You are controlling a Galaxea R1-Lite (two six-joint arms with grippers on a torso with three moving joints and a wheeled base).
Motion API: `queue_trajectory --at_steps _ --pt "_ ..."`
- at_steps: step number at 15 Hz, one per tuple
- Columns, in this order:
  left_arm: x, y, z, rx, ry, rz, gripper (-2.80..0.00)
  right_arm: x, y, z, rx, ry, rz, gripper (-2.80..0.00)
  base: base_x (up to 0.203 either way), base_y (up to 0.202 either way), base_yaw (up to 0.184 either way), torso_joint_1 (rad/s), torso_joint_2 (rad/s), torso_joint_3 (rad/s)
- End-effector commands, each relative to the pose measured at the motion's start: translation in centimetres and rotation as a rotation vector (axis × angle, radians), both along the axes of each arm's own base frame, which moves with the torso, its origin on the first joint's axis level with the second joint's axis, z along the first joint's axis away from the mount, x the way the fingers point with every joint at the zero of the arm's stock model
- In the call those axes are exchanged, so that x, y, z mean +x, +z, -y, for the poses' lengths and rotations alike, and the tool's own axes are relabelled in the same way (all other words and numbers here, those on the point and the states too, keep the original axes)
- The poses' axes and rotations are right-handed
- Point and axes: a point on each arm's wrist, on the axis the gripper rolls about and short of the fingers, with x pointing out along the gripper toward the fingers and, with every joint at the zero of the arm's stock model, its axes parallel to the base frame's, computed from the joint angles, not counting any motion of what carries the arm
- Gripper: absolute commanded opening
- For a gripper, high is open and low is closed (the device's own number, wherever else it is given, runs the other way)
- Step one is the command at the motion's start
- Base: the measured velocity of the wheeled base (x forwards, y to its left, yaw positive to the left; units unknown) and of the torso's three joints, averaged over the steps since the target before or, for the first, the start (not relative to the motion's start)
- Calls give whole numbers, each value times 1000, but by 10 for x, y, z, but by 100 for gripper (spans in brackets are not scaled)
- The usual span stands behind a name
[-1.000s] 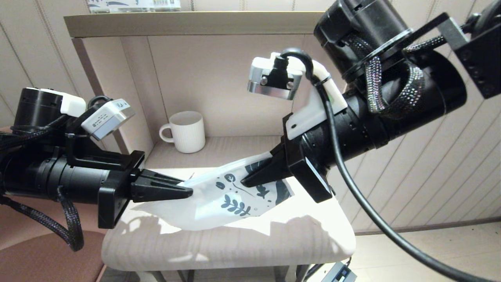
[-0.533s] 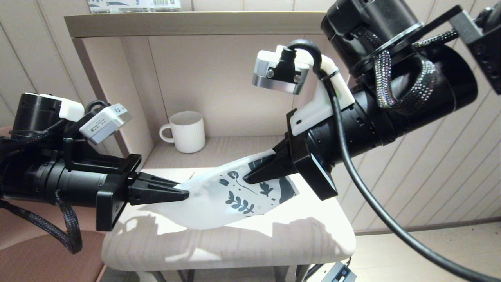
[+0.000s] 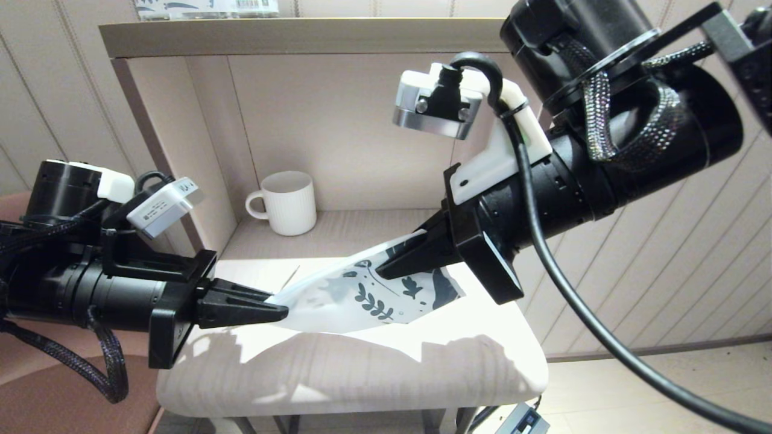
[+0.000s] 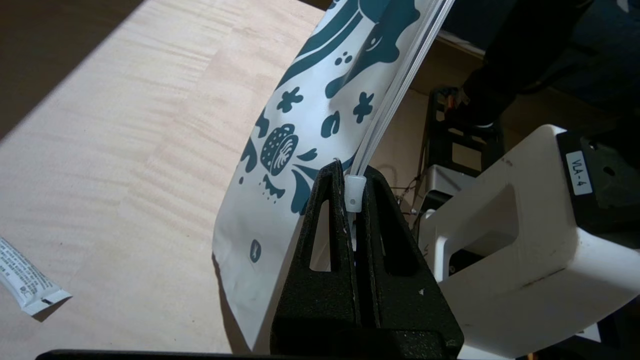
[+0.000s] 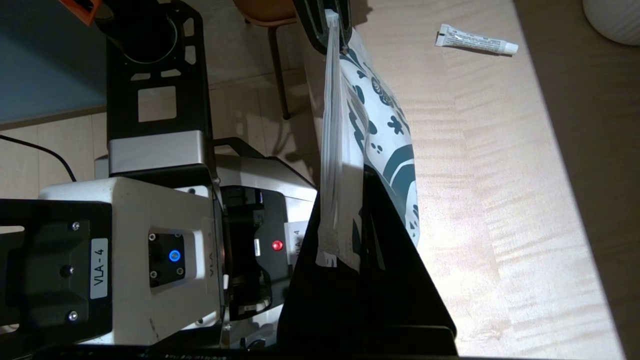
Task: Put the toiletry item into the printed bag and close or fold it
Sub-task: Open the storage bag
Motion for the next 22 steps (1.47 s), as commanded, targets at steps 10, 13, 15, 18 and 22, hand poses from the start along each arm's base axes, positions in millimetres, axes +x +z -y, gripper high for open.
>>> queue_trajectory --at_steps 10,13,15,18,22 --pt "2 -18 -20 24 61 -3 -280 -3 1 1 2 8 0 -280 0 0 0 0 0 0" --pt "4 -25 -26 33 83 -19 -280 -3 2 2 5 8 3 -280 0 0 0 0 0 0" --pt "4 -30 -28 38 89 -30 -280 -3 2 2 2 8 -1 -280 0 0 0 0 0 0" --pt "5 -29 -30 39 92 -18 -280 -3 1 2 -1 8 -3 -280 0 0 0 0 0 0" --pt "10 -21 -29 32 91 13 -280 -2 -1 0 -6 12 -11 -280 0 0 0 0 0 0"
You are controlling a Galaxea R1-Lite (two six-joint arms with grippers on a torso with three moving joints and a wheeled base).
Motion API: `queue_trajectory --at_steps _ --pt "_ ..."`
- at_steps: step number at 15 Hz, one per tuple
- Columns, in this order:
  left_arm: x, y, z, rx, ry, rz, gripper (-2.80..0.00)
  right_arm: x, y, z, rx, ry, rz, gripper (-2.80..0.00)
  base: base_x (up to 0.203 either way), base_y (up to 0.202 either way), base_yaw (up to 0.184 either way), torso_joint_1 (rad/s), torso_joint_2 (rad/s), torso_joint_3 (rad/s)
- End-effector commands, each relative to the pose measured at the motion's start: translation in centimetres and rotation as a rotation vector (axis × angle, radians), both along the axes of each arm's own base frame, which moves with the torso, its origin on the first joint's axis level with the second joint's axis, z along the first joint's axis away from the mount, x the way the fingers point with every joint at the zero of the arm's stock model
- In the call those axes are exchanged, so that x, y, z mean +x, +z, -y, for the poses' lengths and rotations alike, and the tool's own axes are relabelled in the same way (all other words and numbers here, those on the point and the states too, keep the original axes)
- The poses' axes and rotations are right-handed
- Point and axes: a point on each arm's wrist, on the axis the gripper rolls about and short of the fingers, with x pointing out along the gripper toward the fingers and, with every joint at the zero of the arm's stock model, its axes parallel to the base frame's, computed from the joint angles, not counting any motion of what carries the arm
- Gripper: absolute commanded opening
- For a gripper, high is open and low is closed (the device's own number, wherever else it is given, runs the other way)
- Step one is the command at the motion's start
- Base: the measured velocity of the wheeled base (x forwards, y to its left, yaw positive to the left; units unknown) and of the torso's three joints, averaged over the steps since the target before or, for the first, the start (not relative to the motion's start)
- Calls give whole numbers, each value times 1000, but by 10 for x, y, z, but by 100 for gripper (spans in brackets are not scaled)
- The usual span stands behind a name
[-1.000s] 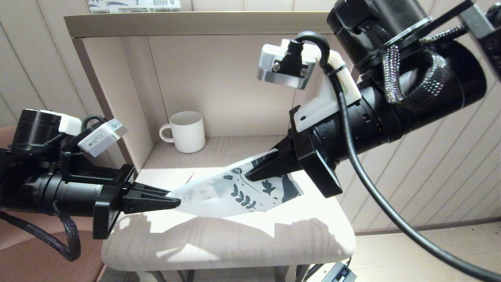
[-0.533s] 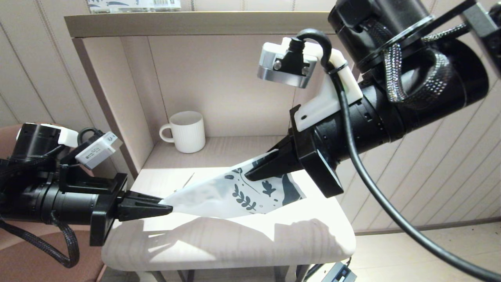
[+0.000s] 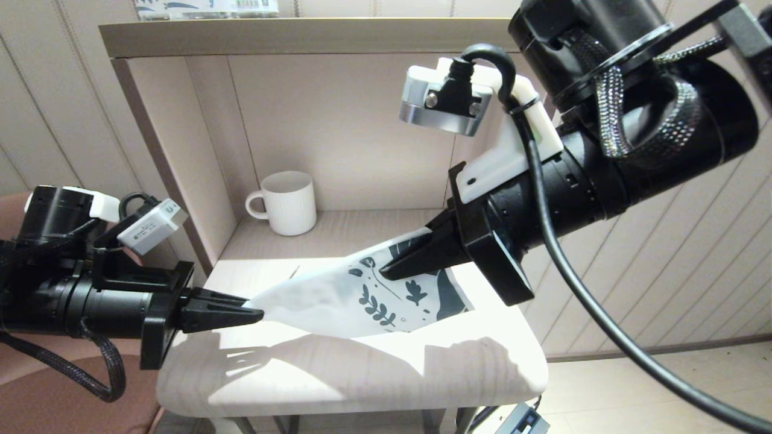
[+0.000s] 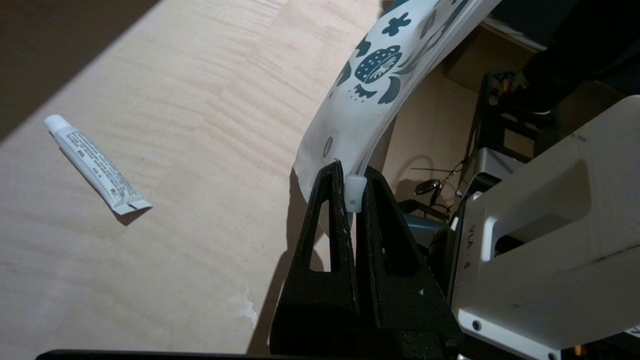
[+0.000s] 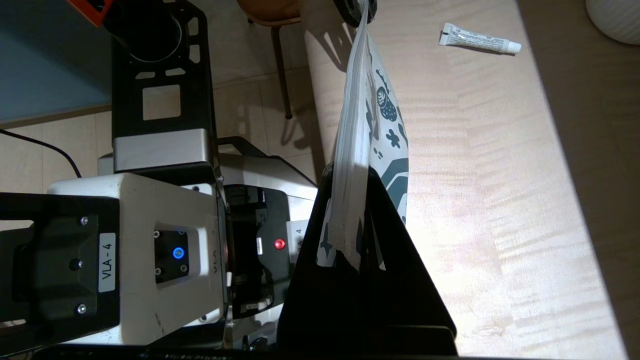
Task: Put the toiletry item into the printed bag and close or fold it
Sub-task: Open the storage bag
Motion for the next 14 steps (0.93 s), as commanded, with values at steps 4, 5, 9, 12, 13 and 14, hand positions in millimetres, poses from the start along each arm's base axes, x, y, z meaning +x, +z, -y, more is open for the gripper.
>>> queue_trajectory --at_steps 4,5,9,12,13,14 --pt "0 2 1 -4 -9 12 0 2 -3 -2 -7 4 -8 -280 0 0 0 0 0 0" --pt "0 2 1 -8 -11 12 0 2 -3 -2 -6 3 -8 -280 0 0 0 0 0 0" --pt "-2 1 0 -9 -11 7 0 0 0 0 1 3 -1 -280 0 0 0 0 0 0" --pt "-4 1 -11 -18 32 -4 0 -2 1 2 4 4 -9 -280 0 0 0 0 0 0" --pt "-4 2 -14 -36 35 -13 0 -4 2 4 7 2 -16 -280 0 0 0 0 0 0" --pt "-6 4 -16 -54 36 -25 0 -6 1 6 6 -1 -26 -280 0 0 0 0 0 0"
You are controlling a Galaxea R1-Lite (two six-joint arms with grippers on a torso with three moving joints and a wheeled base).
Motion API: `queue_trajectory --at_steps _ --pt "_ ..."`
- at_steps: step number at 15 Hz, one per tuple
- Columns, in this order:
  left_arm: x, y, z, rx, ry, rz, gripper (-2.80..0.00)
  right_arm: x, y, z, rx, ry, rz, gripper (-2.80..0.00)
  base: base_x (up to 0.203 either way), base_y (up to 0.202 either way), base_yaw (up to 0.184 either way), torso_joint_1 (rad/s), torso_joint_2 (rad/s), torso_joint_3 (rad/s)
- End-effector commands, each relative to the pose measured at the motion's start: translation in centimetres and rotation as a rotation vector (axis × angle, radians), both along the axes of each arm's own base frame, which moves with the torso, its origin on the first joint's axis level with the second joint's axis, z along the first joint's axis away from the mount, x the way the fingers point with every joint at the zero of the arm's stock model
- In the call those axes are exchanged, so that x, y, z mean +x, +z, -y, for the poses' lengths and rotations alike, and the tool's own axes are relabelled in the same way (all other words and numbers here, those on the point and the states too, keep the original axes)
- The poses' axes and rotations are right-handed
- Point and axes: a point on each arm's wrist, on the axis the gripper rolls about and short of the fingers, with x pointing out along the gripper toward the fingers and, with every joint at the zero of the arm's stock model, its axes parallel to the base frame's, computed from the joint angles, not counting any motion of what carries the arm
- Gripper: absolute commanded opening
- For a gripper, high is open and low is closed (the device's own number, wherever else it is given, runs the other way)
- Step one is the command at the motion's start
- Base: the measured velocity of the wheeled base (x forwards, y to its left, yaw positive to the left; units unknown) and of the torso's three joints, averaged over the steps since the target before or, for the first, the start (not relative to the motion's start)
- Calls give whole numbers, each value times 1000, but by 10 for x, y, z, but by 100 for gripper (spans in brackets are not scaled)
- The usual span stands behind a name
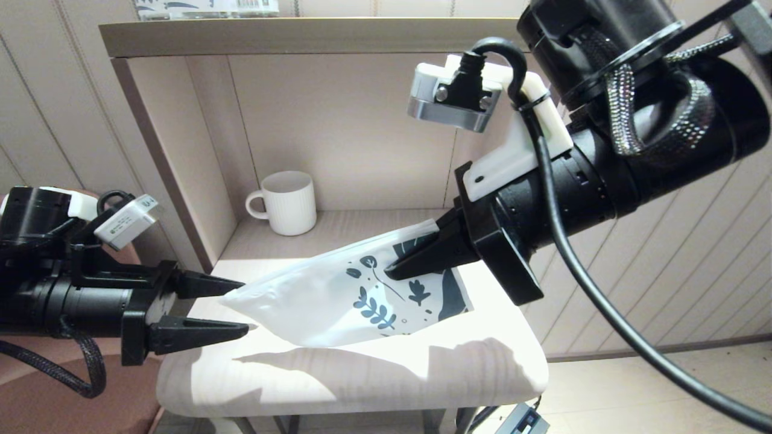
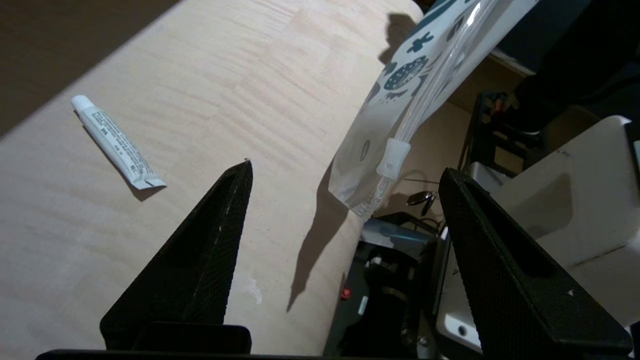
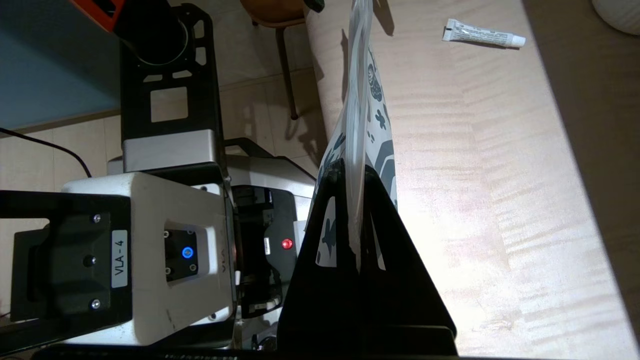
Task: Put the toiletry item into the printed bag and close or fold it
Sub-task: Open the storage bag, then pick up the toothpaste
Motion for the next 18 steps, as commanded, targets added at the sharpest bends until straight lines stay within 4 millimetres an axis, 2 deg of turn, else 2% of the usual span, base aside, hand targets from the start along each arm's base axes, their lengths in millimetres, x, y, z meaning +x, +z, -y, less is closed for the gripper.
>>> queue_trajectory --at_steps 1,4,9,14,18 --pt "-6 6 -2 -19 14 -8 0 -5 -1 5 -1 5 -19 -280 0 0 0 0 0 0" --pt "-11 16 -2 -60 24 -48 0 -9 -1 8 44 -2 -106 -280 0 0 0 0 0 0" --pt "-13 20 -2 -83 -1 -41 0 -4 2 11 175 -77 -110 -280 0 0 0 0 0 0" --pt "0 32 2 -103 1 -60 0 -2 2 15 225 -105 -113 -280 0 0 0 0 0 0" --pt "11 37 12 -104 -39 -55 0 -2 0 14 220 -102 -117 -280 0 0 0 0 0 0"
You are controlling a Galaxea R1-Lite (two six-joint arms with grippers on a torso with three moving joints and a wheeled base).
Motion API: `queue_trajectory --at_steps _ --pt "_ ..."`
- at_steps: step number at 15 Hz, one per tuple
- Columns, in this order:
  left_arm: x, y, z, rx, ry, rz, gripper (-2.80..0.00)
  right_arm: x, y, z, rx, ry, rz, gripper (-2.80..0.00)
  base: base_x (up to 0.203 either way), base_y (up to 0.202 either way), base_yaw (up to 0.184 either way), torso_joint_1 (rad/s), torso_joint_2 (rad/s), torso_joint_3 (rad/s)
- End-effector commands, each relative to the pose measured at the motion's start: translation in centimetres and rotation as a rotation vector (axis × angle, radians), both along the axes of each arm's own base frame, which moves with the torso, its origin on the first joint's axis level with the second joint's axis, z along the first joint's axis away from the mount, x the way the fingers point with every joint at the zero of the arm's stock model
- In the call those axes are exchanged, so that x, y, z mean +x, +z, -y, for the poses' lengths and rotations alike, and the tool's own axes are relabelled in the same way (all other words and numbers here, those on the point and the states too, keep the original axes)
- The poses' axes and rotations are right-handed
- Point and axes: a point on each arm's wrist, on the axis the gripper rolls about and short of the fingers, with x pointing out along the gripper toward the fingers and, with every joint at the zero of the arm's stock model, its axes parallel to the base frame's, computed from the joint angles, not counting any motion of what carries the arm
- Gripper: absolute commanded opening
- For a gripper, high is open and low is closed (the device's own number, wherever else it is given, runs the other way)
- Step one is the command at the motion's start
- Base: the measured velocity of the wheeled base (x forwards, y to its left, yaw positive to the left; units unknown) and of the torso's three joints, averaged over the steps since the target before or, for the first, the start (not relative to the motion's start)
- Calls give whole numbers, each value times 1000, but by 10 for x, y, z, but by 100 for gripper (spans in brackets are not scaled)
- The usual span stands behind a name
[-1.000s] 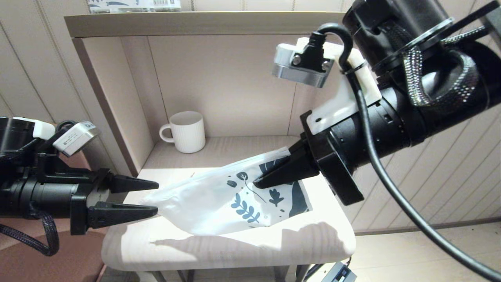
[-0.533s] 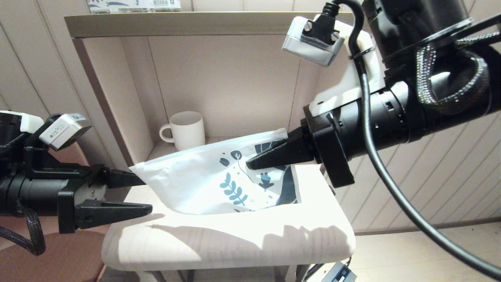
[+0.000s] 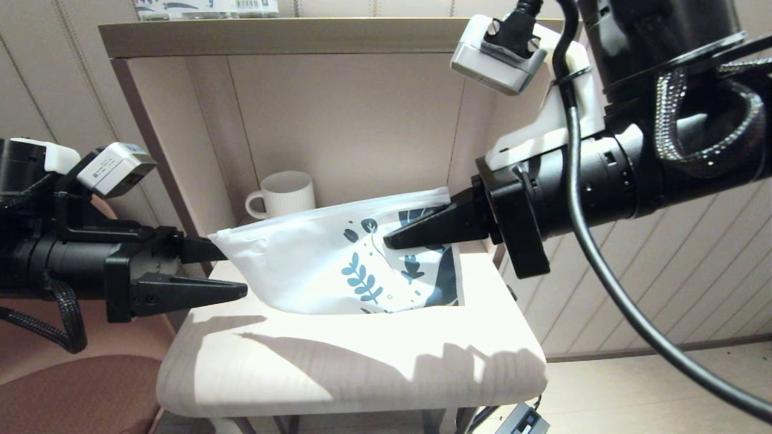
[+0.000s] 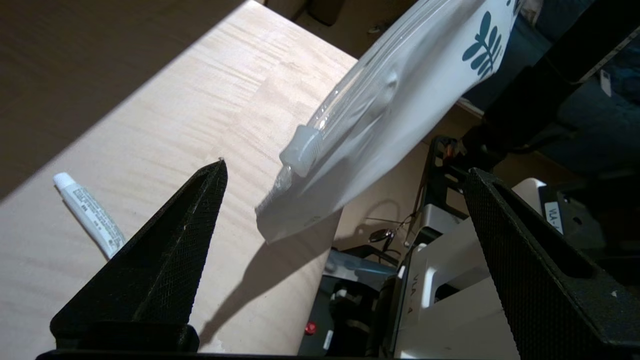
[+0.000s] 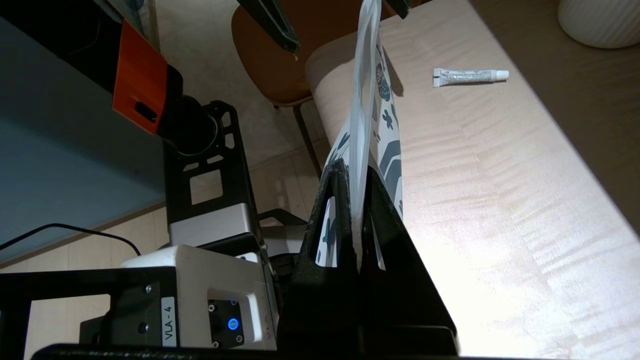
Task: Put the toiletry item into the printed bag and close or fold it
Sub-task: Pick up the toothpaste
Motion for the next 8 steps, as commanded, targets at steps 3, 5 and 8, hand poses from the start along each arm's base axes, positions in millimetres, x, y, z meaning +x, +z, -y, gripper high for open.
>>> queue_trajectory --at_steps 3,5,8 --pt "4 -4 5 -2 -26 -19 0 0 4 0 10 1 11 -280 0 0 0 0 0 0" --pt "3 -6 7 -1 -33 -28 0 0 7 0 18 2 18 -280 0 0 0 0 0 0" --pt "2 -5 7 -2 -34 -23 -280 0 6 0 16 1 14 -280 0 0 0 0 0 0"
